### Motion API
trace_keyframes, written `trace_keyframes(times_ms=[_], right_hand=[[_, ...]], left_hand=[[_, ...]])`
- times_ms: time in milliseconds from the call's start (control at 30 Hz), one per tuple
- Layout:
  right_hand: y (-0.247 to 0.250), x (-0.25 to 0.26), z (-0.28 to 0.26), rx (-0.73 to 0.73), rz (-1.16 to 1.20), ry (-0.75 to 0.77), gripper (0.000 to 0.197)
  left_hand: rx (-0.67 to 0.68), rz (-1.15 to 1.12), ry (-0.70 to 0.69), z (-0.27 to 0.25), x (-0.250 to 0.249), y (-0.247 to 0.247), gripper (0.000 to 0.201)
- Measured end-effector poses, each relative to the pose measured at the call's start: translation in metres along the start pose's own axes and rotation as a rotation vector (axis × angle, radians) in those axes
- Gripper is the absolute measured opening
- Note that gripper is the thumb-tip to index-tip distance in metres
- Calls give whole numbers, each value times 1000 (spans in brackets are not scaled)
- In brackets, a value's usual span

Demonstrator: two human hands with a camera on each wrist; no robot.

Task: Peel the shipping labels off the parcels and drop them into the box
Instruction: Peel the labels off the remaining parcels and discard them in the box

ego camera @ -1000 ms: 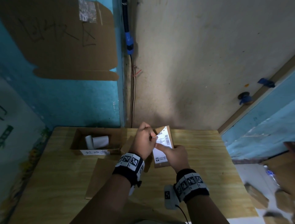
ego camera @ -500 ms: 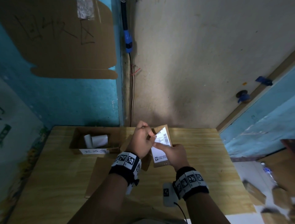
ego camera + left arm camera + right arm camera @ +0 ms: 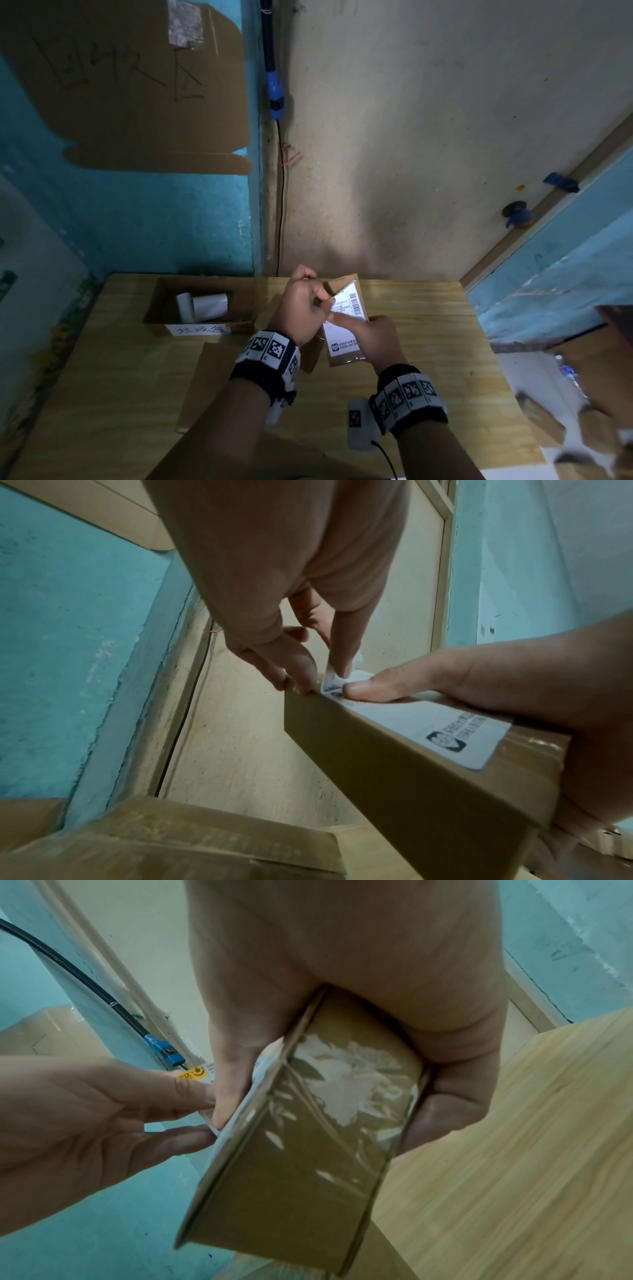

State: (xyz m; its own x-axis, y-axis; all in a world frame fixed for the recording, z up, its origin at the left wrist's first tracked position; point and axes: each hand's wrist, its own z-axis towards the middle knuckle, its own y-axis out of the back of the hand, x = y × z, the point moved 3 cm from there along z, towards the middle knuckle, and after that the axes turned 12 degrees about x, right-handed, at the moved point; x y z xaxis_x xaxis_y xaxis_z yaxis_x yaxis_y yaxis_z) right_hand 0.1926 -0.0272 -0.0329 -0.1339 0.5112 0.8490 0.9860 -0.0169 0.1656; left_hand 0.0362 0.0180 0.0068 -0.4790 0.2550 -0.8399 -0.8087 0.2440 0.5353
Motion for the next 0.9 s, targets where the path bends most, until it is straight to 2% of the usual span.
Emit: trace_keyframes(times_ms=[300, 533, 733, 900], right_hand=[[-1, -1, 1, -23, 20, -26, 39], [-1, 0, -1, -12, 42, -6, 32], [-4, -4, 4, 13, 50, 13, 34], [-7, -3, 3, 30, 44, 16, 36]], left_hand=[[-17, -5, 30, 3, 5, -5, 21], [-24, 30, 59, 6, 2, -5, 15], [-44, 32, 66, 6, 1, -4, 20], [-59, 93, 26, 4, -4, -2, 17]])
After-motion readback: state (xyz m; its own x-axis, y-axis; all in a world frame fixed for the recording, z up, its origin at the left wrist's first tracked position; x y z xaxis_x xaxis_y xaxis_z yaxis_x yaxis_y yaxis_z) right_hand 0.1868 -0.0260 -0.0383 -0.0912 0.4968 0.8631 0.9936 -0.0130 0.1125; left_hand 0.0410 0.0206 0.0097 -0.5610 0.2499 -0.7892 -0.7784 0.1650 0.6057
